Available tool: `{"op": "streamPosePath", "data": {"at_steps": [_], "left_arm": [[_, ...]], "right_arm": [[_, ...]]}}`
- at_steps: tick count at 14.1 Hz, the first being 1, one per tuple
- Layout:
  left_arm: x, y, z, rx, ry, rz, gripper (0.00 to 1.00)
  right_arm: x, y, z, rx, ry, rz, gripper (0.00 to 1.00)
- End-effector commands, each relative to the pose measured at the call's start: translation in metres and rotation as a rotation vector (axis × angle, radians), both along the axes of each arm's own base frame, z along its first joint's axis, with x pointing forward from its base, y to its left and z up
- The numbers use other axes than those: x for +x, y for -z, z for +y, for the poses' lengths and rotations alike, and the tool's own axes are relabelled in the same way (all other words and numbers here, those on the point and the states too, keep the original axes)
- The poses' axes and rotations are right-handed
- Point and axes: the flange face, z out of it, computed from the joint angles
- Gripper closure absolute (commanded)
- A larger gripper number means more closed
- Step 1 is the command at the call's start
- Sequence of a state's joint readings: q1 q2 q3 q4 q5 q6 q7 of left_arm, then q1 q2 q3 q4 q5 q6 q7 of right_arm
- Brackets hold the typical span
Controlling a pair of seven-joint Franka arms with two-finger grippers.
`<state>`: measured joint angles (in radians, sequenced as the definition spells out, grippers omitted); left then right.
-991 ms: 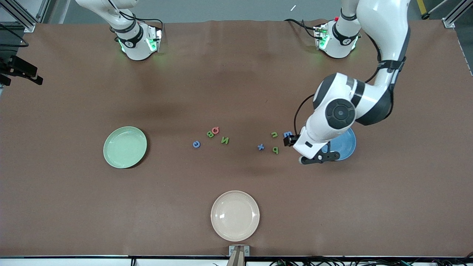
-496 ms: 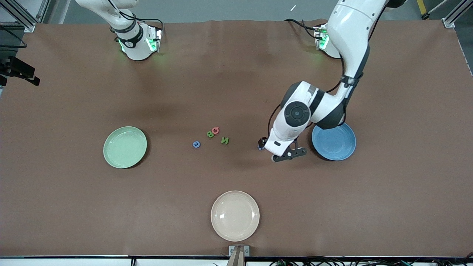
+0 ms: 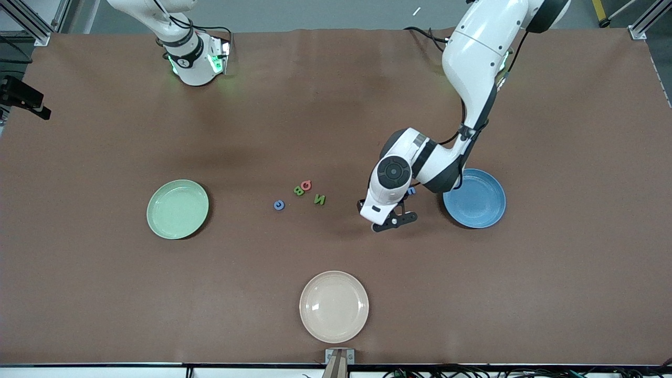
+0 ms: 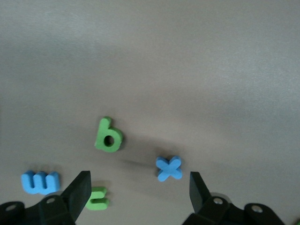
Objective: Sort upper and lower case letters into plates
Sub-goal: 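Reach the blue x with the left gripper while the right gripper reaches the C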
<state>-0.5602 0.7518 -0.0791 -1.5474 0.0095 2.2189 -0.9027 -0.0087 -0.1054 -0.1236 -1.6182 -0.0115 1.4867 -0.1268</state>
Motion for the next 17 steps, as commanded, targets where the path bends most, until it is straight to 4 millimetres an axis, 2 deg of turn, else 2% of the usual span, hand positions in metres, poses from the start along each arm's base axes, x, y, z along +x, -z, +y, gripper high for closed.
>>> {"op": "streamPosePath", "data": {"at_steps": [1,4,6,7,9,10,12,14,17], "left_arm": [[0.008,0.004,-0.011,-0.011,-0.015,-0.048,0.15],[0.005,0.010,-0.023,-0.016,-0.002,-0.054,0.24],[0.004,0.013,-0.023,-0.014,-0.002,-0.050,0.26],[0.002,0.013,-0.026,-0.014,0.004,-0.050,0.27],[-0.002,0.018,-0.030,-0.011,0.012,-0.045,0.29],[-0.003,0.020,-0.030,-0.009,0.012,-0.042,0.32],[-0.003,0.024,-0.029,-0.005,0.012,-0.037,0.37],[-0.004,0.026,-0.029,-0.004,0.012,-0.035,0.43],[-0.004,0.025,-0.029,-0.003,0.013,-0.035,0.59]], "right_arm": [[0.014,0.016,0.001,-0.003,-0.005,0.020,0.00],[0.039,0.048,-0.003,-0.021,-0.006,0.038,0.00],[0.063,0.089,-0.005,-0.029,-0.006,0.089,0.00],[0.072,0.101,-0.005,-0.030,-0.008,0.115,0.00],[0.071,0.109,0.007,-0.018,0.007,0.138,0.00],[0.070,0.111,0.015,-0.004,0.071,0.148,0.00],[0.070,0.113,0.041,0.008,0.215,0.168,0.00],[0.072,0.117,0.078,-0.011,0.278,0.168,0.00],[0.070,0.121,0.146,-0.053,0.439,0.146,0.00]]}}
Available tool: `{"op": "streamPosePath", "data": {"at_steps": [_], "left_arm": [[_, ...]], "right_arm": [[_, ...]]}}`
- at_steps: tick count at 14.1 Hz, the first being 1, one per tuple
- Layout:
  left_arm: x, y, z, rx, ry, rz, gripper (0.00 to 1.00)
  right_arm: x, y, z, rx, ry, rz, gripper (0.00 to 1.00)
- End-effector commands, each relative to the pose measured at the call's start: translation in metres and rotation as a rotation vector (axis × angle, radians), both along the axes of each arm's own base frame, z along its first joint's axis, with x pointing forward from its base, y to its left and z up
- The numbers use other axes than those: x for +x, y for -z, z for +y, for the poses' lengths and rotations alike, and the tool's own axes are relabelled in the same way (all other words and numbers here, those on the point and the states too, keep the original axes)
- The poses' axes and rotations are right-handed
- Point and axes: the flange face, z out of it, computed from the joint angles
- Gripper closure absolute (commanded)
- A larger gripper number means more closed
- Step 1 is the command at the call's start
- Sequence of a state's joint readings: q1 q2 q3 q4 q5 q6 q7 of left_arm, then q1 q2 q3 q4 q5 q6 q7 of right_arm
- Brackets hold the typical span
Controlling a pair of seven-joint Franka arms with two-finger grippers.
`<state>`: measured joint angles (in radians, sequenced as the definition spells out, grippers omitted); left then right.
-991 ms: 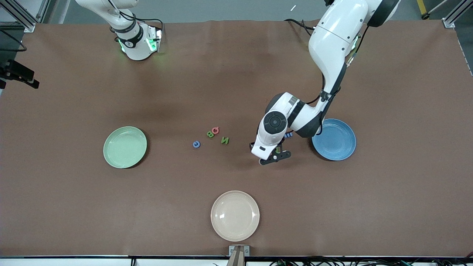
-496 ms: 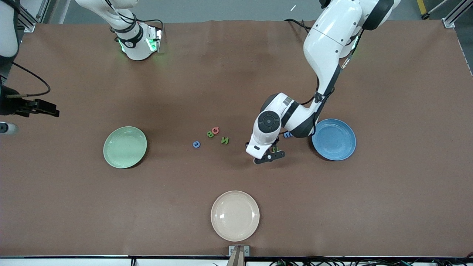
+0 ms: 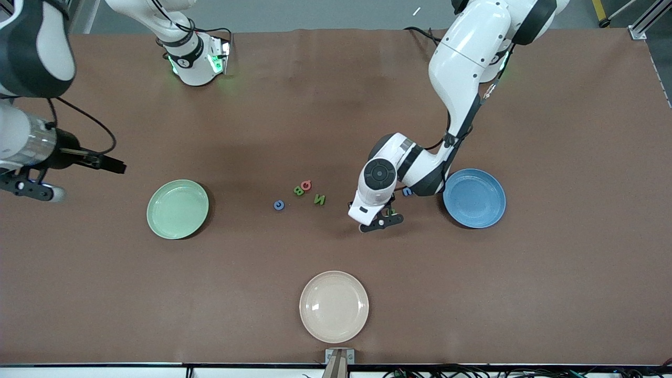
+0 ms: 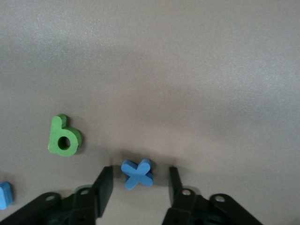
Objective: Sort upper and lower case letters into plates
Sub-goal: 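Reach the blue x with the left gripper while the right gripper reaches the C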
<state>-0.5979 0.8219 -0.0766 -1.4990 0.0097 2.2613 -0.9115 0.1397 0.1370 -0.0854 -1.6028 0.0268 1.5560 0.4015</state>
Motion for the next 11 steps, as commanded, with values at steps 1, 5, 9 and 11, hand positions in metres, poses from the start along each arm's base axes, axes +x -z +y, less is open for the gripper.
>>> {"op": "streamPosePath", "data": {"at_steps": [1,5,9,11], "left_arm": [[0.003,0.000,-0.004,0.010,-0.010,-0.020,0.65],[0.003,-0.004,-0.003,0.008,-0.013,-0.022,0.82],[0.016,-0.066,0.013,0.014,-0.023,-0.031,0.85],[0.029,-0.115,0.044,0.029,-0.013,-0.011,0.86]], "right_arm": [[-0.008,0.007,0.058,-0.041,0.142,-0.012,0.00],[-0.023,0.042,0.128,-0.073,0.292,-0.042,0.00],[-0.040,0.087,0.171,-0.078,0.392,-0.073,0.00],[-0.052,0.109,0.198,-0.048,0.445,-0.094,0.00]]}}
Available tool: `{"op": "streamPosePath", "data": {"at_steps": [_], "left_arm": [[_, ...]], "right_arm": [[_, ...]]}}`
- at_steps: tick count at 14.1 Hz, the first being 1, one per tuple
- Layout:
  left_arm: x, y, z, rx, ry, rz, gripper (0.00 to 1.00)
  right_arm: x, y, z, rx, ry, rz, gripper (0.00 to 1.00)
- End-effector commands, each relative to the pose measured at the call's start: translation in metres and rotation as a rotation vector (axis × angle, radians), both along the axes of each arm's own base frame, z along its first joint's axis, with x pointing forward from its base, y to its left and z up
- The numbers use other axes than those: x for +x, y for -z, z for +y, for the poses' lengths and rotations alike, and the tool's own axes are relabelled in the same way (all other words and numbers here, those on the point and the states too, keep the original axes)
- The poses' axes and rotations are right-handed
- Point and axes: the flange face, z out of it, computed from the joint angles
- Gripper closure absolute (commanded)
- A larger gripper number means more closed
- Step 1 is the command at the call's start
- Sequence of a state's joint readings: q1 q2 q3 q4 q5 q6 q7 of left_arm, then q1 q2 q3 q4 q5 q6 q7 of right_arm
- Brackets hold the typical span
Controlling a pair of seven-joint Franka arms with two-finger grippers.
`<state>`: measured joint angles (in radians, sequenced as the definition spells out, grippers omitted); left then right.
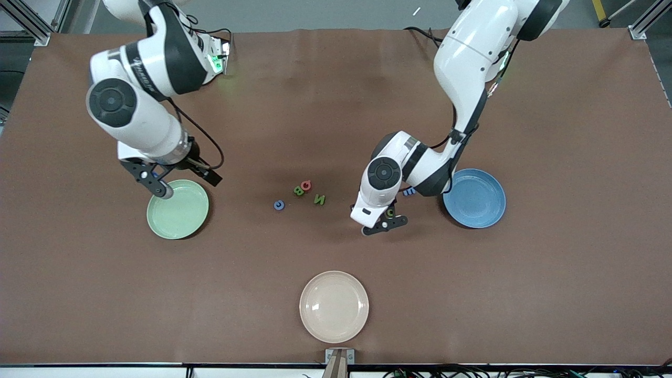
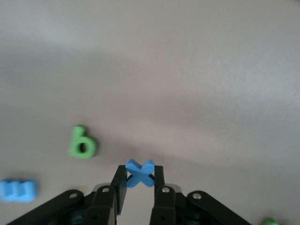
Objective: Sort upper and lower case letters into plates
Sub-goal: 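Place the x with the left gripper while the right gripper grasps the C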
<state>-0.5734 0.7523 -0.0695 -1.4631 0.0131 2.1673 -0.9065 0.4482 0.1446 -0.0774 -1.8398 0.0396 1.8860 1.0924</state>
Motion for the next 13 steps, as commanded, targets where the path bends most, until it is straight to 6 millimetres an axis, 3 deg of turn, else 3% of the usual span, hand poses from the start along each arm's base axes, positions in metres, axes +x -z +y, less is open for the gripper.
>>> {"op": "streamPosePath", "data": {"at_steps": [1,3,7,11,13], "left_arm": [[0.013,-0.074,0.048,0.031,0.034,0.014,0.86],[0.012,-0.090,0.092,0.045,0.077,0.042,0.86],[-0.005,-0.098,0.185,0.065,0.178,0.075,0.86],[-0.017,-0.071,0.248,0.063,0.250,0.021,0.86],[-0.024,-0.050,0.265,0.080,0.266,-0.014,0.86]], "right_arm": [[-0.021,0.029,0.027,0.030,0.083,-0.032,0.00],[-0.034,0.062,0.058,0.029,0.094,-0.047,0.00],[-0.047,0.138,0.110,0.011,0.131,-0.063,0.00],[-0.040,0.202,0.111,0.002,0.155,-0.084,0.00],[-0.040,0.214,0.115,0.005,0.178,-0.096,0.02]]}}
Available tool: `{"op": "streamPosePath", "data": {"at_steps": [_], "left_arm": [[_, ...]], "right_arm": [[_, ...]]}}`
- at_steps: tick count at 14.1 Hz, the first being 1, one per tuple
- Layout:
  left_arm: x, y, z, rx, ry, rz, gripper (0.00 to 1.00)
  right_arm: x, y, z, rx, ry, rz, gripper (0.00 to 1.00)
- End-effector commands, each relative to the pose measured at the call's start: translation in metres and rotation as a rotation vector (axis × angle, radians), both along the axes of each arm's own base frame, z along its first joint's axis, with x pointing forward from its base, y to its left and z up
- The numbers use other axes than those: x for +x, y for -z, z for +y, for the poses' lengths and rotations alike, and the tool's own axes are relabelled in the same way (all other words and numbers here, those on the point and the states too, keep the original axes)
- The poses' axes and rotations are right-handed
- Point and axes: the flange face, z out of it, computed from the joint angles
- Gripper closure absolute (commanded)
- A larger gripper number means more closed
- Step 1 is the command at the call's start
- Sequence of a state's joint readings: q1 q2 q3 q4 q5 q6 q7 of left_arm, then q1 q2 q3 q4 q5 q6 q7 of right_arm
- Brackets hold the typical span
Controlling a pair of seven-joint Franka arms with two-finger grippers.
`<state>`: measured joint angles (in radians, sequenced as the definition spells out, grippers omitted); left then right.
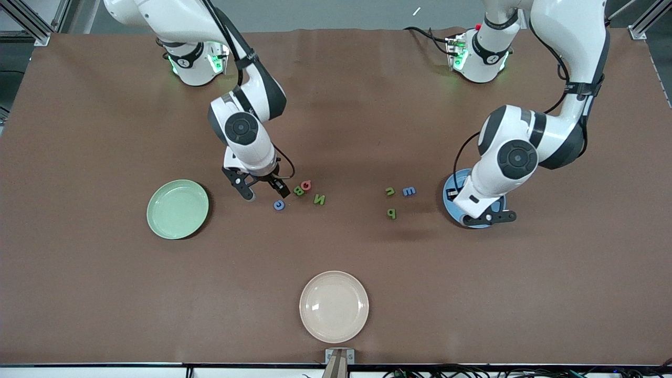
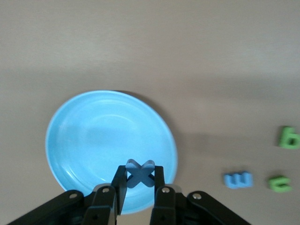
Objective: Sort upper and lower case letters into plates
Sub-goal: 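Place the x with the left gripper while the right gripper grasps the C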
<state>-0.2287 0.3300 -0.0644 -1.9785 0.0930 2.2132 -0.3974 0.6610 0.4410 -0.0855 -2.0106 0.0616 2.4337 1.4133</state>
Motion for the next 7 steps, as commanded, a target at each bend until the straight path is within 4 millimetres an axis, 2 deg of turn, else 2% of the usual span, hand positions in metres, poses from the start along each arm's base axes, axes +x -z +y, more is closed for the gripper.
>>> {"op": "streamPosePath", "data": {"at_steps": [1,3,5,7], "left_arm": [[-0.025,0.022,0.017,0.012,0.049,-0.055,0.86],[-0.036,0.044,0.027,0.015,0.070,-0.081,0.86],[-0.046,0.065,0.037,0.008,0.084,-0.107,0.86],[-0.056,0.082,0.041,0.007,0.097,-0.103,0.85]], "right_arm": [[0.002,0.009,0.003,0.008,0.036,-0.011,0.03],[0.008,0.008,0.002,0.020,0.038,-0.038,0.04],[0.016,0.020,-0.003,0.017,0.046,-0.049,0.07],[0.028,0.021,-0.009,0.020,0.063,-0.062,0.10]]}}
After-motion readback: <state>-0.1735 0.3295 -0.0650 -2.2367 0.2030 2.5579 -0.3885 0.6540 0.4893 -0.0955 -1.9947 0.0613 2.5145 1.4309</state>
